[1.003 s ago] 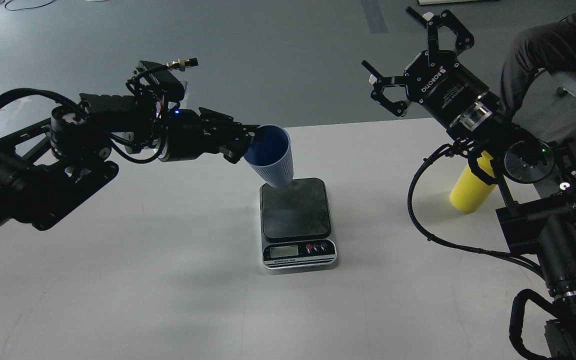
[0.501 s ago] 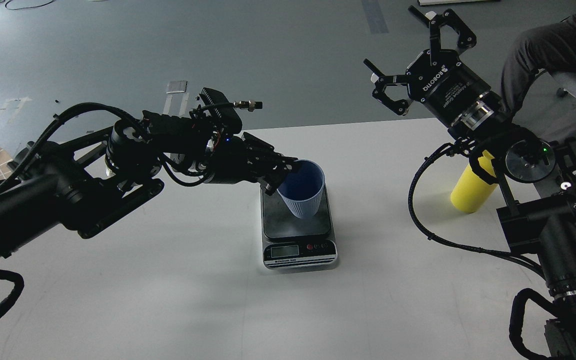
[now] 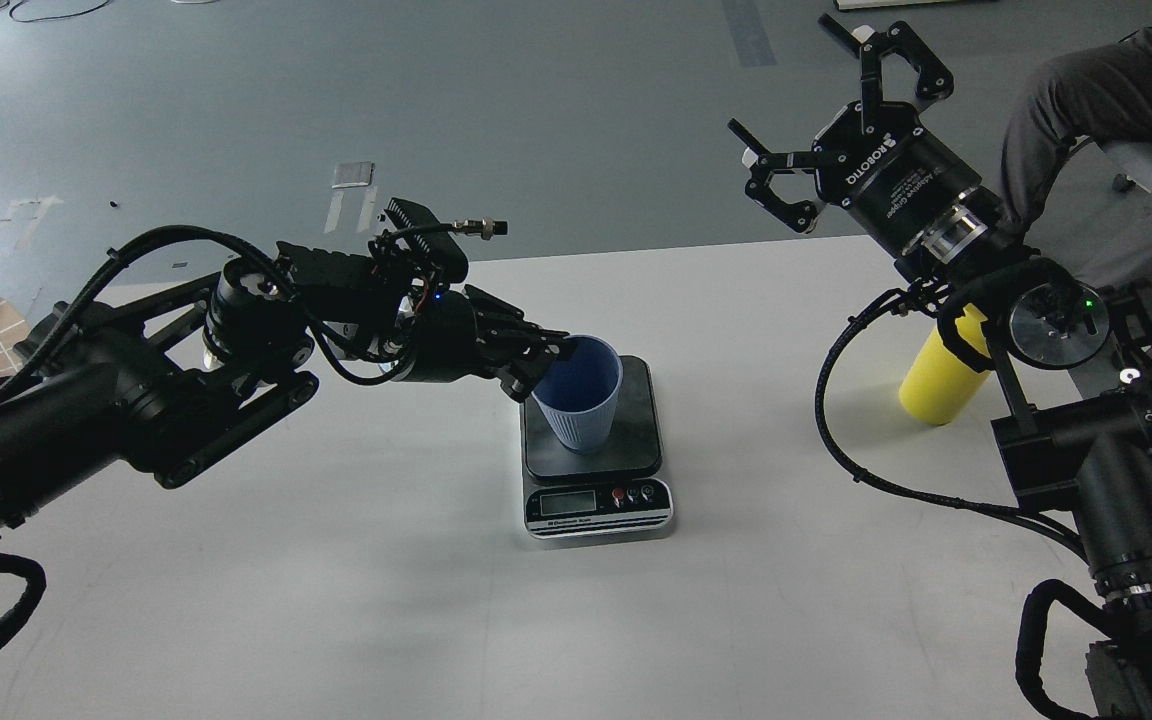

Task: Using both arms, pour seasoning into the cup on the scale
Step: 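Lower the blue cup onto the scale and open the left gripper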

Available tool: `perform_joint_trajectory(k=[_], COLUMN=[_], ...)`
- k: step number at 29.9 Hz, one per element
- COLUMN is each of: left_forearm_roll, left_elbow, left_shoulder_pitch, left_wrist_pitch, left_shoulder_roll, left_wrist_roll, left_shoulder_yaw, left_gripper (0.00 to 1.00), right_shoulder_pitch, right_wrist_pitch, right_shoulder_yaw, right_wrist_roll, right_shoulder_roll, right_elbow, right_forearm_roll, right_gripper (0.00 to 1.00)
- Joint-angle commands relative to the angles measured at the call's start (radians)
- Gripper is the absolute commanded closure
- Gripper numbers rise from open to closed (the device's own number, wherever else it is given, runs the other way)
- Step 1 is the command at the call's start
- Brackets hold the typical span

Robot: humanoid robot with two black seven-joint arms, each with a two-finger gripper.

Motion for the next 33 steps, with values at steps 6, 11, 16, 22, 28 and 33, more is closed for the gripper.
perform_joint_trajectory(k=[6, 11, 16, 22, 28, 33], left_forearm_roll=[-0.002, -0.005, -0.009, -0.012, -0.014, -0.048], left_elbow=[0.012, 0.010, 0.001, -0.005, -0.005, -0.005], left_shoulder_pitch=[-0.001, 0.000, 0.000, -0.003, -0.003, -0.012], left_wrist_pitch=[0.000, 0.000, -0.003, -0.005, -0.005, -0.031], left_shoulder_roll=[-0.001, -0.004, -0.006, -0.004, -0.004, 0.007], left_wrist_roll=[0.000, 0.000, 0.000, 0.000, 0.000, 0.000], left_shoulder_yaw=[0.003, 0.001, -0.002, -0.002, -0.002, -0.014], left_gripper=[1.00, 1.00, 0.49, 0.25, 0.20, 0.16], right_shoulder_pitch=[0.001, 0.001, 0.001, 0.003, 0.003, 0.003], right_wrist_pitch=[0.000, 0.000, 0.000, 0.000, 0.000, 0.000], right_shoulder_yaw=[0.000, 0.000, 0.000, 0.000, 0.001, 0.001], right_wrist_roll=[0.000, 0.000, 0.000, 0.000, 0.000, 0.000], right_shoulder_roll=[0.000, -0.001, -0.001, 0.000, -0.001, -0.001], right_elbow=[0.000, 0.000, 0.000, 0.000, 0.000, 0.000], right_forearm_roll=[0.000, -0.002, 0.000, 0.000, 0.000, 0.000], right_gripper=[0.00, 0.00, 0.00, 0.00, 0.00, 0.00])
